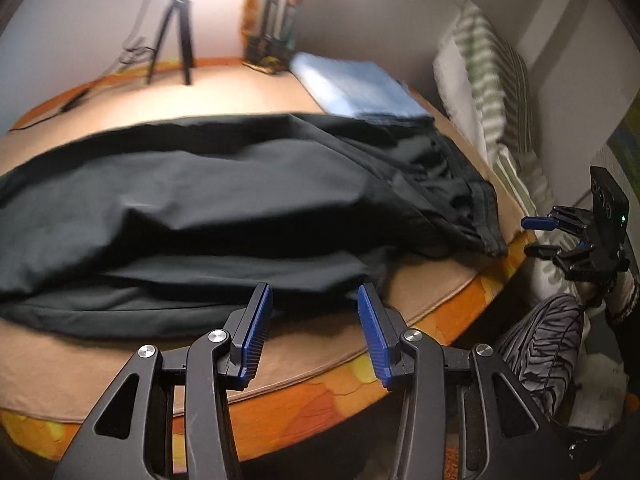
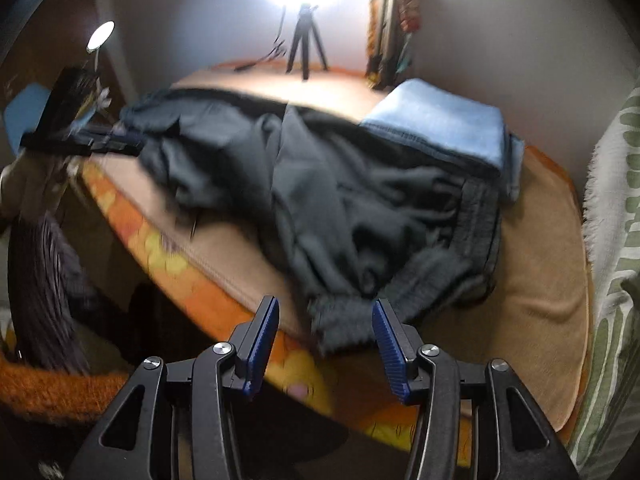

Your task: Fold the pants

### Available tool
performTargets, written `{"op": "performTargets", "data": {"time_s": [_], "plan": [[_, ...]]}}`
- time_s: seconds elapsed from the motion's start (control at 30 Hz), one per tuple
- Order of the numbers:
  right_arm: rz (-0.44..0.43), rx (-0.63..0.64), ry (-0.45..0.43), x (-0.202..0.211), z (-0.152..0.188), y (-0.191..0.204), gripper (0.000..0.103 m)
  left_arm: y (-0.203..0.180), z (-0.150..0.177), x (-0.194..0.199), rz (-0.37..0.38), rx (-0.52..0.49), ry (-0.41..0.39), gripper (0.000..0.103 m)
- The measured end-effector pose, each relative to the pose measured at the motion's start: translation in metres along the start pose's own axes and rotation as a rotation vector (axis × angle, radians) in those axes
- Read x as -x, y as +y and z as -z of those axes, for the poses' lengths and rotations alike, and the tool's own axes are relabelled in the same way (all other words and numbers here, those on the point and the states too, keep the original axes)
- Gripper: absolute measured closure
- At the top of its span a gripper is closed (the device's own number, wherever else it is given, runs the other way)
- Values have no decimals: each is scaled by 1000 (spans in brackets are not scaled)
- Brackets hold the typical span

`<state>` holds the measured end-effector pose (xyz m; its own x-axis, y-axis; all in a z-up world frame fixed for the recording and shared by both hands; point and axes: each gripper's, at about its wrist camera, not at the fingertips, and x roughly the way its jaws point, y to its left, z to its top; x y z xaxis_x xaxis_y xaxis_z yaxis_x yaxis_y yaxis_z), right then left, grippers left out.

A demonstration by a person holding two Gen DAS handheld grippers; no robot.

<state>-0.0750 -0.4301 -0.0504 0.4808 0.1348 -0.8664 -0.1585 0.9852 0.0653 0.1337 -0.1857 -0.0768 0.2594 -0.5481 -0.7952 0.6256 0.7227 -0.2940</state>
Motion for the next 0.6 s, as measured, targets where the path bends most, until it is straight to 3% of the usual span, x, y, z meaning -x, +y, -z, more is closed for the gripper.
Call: {"op": "performTargets", "data": {"time_s": [0.27, 0.6], "plan": [[24, 145, 32, -17, 25, 13, 52, -15, -2, -41, 13, 12, 89, 60], [105, 365, 11, -30, 29, 30, 52, -10, 3, -58, 10, 59, 91, 60]]}}
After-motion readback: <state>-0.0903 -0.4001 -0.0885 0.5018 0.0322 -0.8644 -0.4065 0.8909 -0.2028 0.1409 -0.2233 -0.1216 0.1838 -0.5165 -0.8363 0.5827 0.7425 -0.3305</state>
